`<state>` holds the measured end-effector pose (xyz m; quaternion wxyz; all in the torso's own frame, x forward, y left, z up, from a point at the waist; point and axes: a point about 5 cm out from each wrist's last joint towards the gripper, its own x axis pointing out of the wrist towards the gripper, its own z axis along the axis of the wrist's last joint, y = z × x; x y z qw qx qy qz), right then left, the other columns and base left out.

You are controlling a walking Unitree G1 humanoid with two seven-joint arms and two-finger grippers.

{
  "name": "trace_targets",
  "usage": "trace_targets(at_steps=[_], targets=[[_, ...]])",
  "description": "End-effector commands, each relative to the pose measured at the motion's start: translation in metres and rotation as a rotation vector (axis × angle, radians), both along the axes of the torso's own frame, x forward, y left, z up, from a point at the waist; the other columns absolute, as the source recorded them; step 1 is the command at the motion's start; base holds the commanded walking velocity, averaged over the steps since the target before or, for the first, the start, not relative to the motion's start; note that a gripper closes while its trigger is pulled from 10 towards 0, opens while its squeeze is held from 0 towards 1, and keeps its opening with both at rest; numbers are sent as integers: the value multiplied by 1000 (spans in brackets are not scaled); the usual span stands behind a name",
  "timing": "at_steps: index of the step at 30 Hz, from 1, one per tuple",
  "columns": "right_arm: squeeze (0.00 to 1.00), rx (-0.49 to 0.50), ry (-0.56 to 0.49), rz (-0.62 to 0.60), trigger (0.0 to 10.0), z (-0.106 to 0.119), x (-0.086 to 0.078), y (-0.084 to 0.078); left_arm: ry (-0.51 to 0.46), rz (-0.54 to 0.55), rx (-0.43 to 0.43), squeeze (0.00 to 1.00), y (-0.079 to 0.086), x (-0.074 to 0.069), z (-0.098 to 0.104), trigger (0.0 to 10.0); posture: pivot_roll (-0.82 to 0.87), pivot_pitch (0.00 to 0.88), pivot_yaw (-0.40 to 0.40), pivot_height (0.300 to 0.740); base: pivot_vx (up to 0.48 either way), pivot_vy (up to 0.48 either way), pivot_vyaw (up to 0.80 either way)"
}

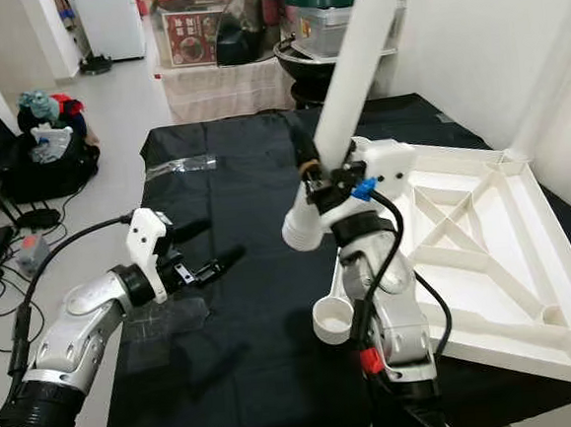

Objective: Building children table

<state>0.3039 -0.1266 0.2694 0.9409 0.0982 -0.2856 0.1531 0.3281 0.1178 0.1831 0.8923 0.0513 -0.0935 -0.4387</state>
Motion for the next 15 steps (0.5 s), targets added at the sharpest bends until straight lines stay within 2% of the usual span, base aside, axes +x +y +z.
trace_targets(at_steps=[1, 2, 7, 15], targets=[[0, 13, 19, 57, 10000, 1, 3, 13, -1, -57, 39, 0, -3, 1, 2, 10000, 50, 0, -24, 740, 0, 0, 0], [0, 18, 15, 84, 10000, 5, 5, 20, 6, -86, 66, 0, -5, 1, 1, 10000, 49, 0, -22, 740, 0, 0, 0], [0, 17, 0, 119, 10000, 10, 5, 28, 34, -141, 132, 0, -7, -1, -7, 10000, 50, 0, -21, 740, 0, 0, 0], [0, 12, 49, 216, 10000, 1, 1, 35, 35, -139, 149, 0, -3, 2, -5, 10000, 55, 0, -22, 740, 0, 0, 0]])
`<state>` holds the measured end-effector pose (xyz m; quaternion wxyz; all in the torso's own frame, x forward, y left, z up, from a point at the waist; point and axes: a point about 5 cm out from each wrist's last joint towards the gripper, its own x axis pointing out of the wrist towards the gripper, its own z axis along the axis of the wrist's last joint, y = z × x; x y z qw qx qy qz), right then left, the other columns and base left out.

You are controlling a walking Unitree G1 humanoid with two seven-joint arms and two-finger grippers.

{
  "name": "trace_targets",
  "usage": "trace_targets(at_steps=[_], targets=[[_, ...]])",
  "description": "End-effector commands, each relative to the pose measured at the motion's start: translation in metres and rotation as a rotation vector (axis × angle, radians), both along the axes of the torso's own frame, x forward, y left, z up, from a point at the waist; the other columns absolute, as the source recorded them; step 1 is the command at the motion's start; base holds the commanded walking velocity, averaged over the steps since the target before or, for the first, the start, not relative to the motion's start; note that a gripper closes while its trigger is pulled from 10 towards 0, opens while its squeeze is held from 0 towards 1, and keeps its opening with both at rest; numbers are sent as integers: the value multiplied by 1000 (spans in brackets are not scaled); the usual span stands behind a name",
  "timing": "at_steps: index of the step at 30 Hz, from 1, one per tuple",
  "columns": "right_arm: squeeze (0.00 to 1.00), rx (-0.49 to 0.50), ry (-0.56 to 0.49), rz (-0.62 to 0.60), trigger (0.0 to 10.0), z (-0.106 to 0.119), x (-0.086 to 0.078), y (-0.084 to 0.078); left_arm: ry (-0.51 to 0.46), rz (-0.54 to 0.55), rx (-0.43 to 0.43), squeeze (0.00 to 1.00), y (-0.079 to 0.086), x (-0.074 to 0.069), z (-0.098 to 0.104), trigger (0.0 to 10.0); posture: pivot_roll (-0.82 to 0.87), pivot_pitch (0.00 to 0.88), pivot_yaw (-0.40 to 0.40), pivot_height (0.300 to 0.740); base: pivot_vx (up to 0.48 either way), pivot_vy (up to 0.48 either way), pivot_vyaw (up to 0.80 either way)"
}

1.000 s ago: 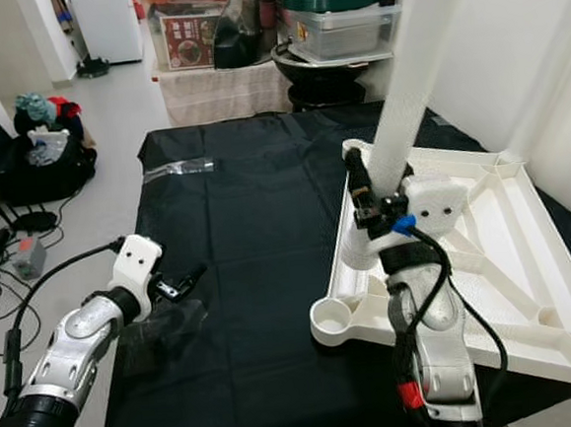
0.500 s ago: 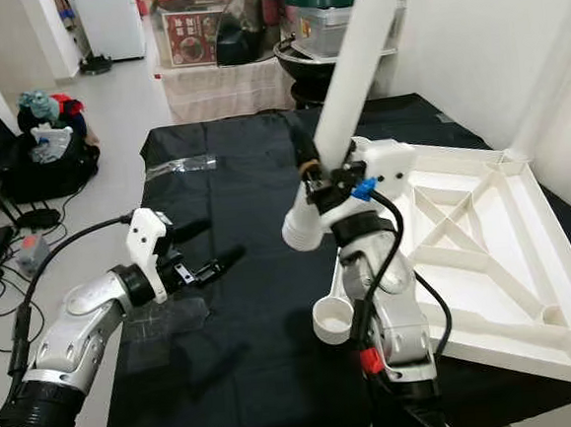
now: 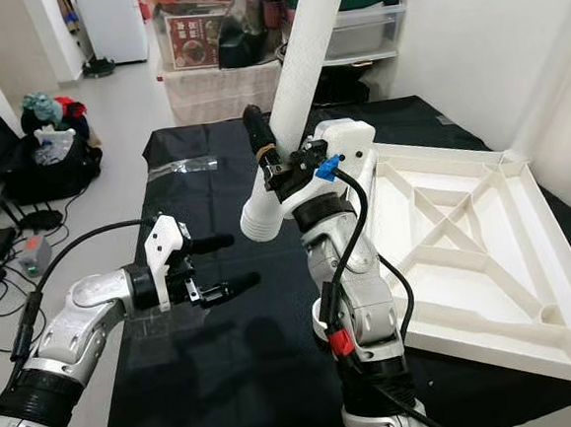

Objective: Building children table

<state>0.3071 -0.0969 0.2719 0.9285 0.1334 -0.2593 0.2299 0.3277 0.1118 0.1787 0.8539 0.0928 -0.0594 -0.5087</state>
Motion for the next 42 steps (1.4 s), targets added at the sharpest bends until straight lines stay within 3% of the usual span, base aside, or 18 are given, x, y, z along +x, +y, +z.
trace_targets(at_steps=[1, 6, 8, 15, 27, 28, 29, 30, 42], targets=[[0, -18, 17, 72, 10000, -5, -5, 7, 1, 21, 29, 0, 4, 4, 0, 10000, 46, 0, -17, 740, 0, 0, 0], [0, -32, 23, 101, 10000, -8, -8, 10, -15, 39, 26, 0, 4, 6, 2, 10000, 43, 0, -14, 740, 0, 0, 0], [0, -35, 64, 176, 10000, -18, -16, 17, -28, 62, 0, 0, 1, 11, 5, 10000, 46, 0, -12, 740, 0, 0, 0], [0, -34, 91, 268, 10000, -25, -27, 31, -17, 64, -29, 0, -4, 17, 6, 10000, 36, 0, -4, 740, 0, 0, 0], [0, -36, 111, 303, 10000, -29, -30, 38, -25, 45, -46, 0, -14, 19, 9, 10000, 37, 0, 1, 740, 0, 0, 0], [0, -39, 112, 303, 10000, -29, -30, 38, -26, 43, -46, 0, -14, 19, 9, 8431, 34, 0, 4, 740, 0, 0, 0], [0, -39, 112, 303, 10000, -29, -30, 38, -26, 43, -46, 0, -14, 19, 9, 8431, 34, 0, 4, 740, 0, 0, 0], [0, -41, 112, 299, 10000, -29, -29, 37, -25, 40, -46, 0, -14, 19, 8, 0, 32, 0, 4, 740, 0, 0, 0], [0, -54, 119, 280, 10000, -26, -23, 30, -49, -30, -89, 0, -16, 11, 10, 0, 39, 0, -7, 740, 0, 0, 0]])
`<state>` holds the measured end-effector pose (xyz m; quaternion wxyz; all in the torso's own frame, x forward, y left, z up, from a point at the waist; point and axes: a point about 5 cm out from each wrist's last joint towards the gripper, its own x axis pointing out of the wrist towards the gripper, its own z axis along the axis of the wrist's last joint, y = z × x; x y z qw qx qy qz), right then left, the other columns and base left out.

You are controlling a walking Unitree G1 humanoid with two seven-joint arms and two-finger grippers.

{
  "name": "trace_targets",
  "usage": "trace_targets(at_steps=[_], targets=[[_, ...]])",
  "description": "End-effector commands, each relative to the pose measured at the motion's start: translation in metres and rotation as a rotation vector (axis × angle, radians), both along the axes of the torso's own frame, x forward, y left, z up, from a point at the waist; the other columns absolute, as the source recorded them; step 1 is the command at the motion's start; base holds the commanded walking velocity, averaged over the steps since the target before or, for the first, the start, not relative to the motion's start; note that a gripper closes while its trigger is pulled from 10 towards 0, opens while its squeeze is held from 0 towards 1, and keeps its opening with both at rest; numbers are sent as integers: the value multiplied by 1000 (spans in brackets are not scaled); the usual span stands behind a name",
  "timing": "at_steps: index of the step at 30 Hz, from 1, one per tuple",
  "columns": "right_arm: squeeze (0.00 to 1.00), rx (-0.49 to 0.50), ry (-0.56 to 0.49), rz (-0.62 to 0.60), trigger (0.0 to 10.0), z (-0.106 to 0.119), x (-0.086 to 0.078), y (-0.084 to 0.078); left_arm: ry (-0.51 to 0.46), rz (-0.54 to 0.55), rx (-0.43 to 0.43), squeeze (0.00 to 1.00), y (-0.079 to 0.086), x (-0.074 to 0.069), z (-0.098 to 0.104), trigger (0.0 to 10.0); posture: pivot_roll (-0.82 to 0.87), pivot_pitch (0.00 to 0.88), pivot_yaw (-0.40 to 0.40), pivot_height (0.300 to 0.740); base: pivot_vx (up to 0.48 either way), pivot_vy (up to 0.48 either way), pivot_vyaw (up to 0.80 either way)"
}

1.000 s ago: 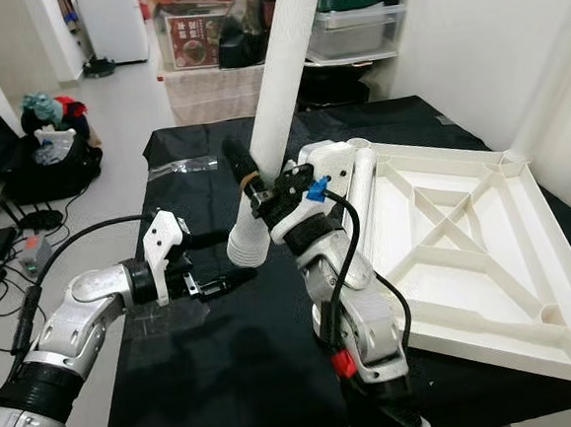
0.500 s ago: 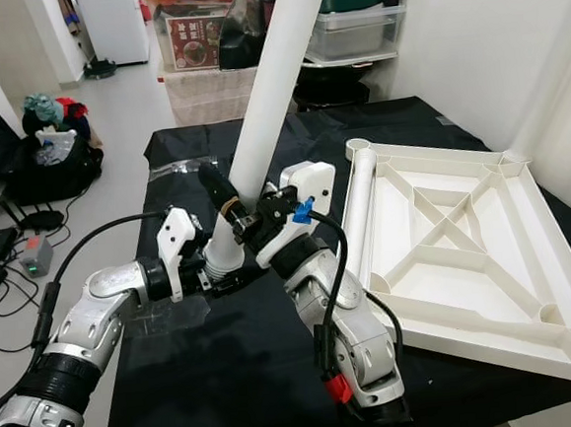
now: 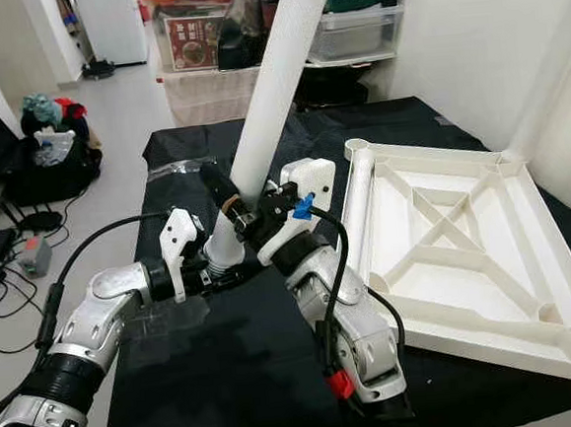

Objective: Building children table

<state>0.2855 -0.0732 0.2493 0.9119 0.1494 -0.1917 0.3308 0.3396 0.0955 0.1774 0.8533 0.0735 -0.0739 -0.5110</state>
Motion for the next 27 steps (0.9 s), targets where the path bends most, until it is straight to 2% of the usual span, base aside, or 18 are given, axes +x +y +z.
trace_targets(at_steps=[1, 5, 6, 10, 11, 14, 15, 16, 19, 20, 21, 22, 23, 24, 27], targets=[[0, -5, 28, 60, 10000, -4, -1, 6, -47, -25, -39, 0, 0, -1, 11, 0, 39, 0, -7, 740, 0, 0, 0], [0, -1, 38, 70, 10000, -4, 0, 6, -50, -43, -29, 0, -1, -3, 11, 0, 39, 0, -7, 740, 0, 0, 0], [1000, 3, 44, 76, 10000, -5, 1, 6, -51, -47, -20, 0, -1, -4, 11, 0, 41, 0, -9, 740, 0, 0, 0], [1000, 9, 54, 99, 10000, -5, 1, 6, -51, -56, -7, 0, -1, -5, 10, 0, 41, 0, -10, 740, 0, 0, 0], [1000, 13, 71, 156, 10000, -7, -1, 7, -53, -74, 14, 0, -1, -6, 9, 0, 42, 0, -11, 740, 0, 0, 0], [1000, 13, 71, 156, 10000, -7, -1, 7, -53, -74, 14, 0, -1, -6, 9, 0, 42, 0, -11, 740, 0, 0, 0], [1000, -5, 60, 235, 10000, -8, -4, 7, -53, -108, 38, 0, -1, -8, 8, 0, 47, 0, -13, 740, 0, 0, 0], [1000, -43, 26, 324, 10000, -5, -7, 5, -50, -181, 71, 0, 1, -14, 9, 784, 50, 0, -16, 740, 0, 0, 0], [1000, -85, -6, 382, 10000, -3, -9, 2, -46, -233, 92, 0, 2, -19, 10, 1333, 50, 0, -16, 740, 0, 0, 0], [1000, -139, -31, 437, 10000, 0, -9, 0, -27, -303, 134, 0, 6, -26, 7, 2706, 52, 0, -18, 740, 0, 0, 0], [1000, -139, -31, 437, 10000, 0, -9, 0, -27, -303, 134, 0, 6, -26, 7, 2706, 52, 0, -18, 740, 0, 0, 0], [1000, -215, -56, 472, 10000, 3, -8, -6, -8, -366, 191, 0, 12, -34, 2, 3765, 57, 0, -21, 740, 0, 0, 0], [1000, -265, -68, 490, 10000, 5, -6, -10, 7, -401, 228, 0, 16, -39, -2, 3765, 58, 0, -22, 740, 0, 0, 0], [1000, -265, -68, 490, 10000, 5, -6, -10, 7, -401, 228, 0, 16, -39, -2, 3765, 58, 0, -22, 740, 0, 0, 0], [1000, -347, -94, 502, 10000, 11, -1, -24, 32, -447, 258, 0, 23, -46, -2, 4588, 61, 0, -30, 740, 0, 0, 0]])
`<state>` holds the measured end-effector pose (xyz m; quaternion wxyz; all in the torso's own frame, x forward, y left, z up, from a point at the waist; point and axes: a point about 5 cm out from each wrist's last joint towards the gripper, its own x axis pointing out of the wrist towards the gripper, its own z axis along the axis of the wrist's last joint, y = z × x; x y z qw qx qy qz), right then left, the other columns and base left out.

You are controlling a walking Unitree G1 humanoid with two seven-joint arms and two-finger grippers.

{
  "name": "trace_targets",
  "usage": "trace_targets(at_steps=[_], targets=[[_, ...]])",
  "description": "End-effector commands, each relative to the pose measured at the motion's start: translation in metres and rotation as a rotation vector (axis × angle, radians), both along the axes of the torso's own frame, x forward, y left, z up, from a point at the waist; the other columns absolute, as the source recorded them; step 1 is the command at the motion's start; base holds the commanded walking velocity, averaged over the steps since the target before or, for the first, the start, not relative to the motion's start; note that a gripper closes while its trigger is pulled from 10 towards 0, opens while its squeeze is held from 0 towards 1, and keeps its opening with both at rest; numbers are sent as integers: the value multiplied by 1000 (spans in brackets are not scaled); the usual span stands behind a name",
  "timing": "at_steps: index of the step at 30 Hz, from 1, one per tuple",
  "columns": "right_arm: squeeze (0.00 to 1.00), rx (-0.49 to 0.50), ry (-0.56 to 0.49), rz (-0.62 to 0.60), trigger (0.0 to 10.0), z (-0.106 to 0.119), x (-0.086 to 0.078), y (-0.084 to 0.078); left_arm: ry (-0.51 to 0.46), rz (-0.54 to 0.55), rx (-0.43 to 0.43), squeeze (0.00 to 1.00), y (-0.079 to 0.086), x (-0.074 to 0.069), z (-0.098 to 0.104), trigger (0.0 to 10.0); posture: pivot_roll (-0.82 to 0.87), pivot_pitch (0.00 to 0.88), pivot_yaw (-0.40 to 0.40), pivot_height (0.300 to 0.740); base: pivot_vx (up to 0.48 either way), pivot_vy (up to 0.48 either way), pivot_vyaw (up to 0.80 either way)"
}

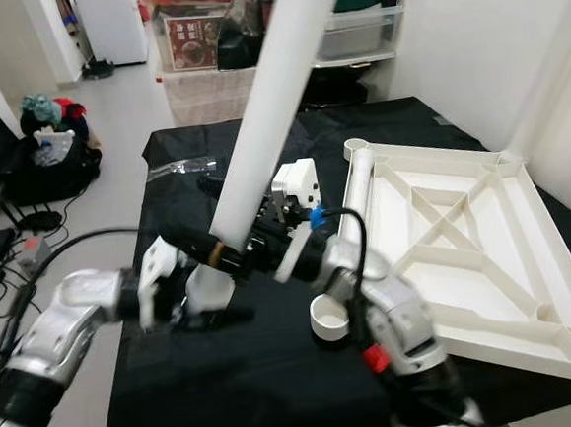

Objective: Building children table

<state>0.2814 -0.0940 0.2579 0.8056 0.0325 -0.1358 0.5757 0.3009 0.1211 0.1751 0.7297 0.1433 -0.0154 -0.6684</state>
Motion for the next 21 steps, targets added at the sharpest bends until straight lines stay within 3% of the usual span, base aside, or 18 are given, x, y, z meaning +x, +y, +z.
trace_targets(at_steps=[1, 4, 5, 12, 13, 15, 16, 17, 21], targets=[[1000, -45, -32, -2, 10000, 7, 6, -10, 11, -83, 30, 0, -1, -9, 3, 4706, 61, 0, -32, 740, 0, 0, 0], [1000, -52, -54, -8, 10000, 12, 8, -15, 27, -96, 22, 0, 0, -12, 4, 4745, 61, 0, -32, 740, 0, 0, 0], [0, -30, -77, 17, 10000, 22, 6, -17, 42, -115, 28, 0, 1, -15, 4, 5412, 59, 0, -30, 740, 0, 0, 0], [0, 55, -58, 161, 10000, 38, -7, -13, 62, -156, 55, 0, 2, -18, 2, 4980, 60, 0, -30, 740, 0, 0, 0], [0, 90, -36, 208, 6941, 38, -11, -8, 61, -167, 65, 0, 2, -17, 3, 4863, 57, 0, -28, 740, 0, 0, 0], [0, 90, -36, 208, 6941, 38, -11, -8, 61, -167, 65, 0, 2, -17, 3, 4863, 57, 0, -28, 740, 0, 0, 0], [0, 119, -20, 242, 4275, 37, -14, -3, 62, -175, 74, 0, 2, -15, 3, 4863, 56, 0, -27, 740, 0, 0, 0], [0, 142, -8, 273, 0, 36, -17, 2, 63, -180, 82, 0, 2, -13, 3, 4863, 54, 0, -24, 740, 0, 0, 0], [0, 245, 76, 346, 0, 36, -23, 13, 58, -184, 102, 0, 1, -9, 3, 4588, 52, 0, -23, 740, 0, 0, 0]])
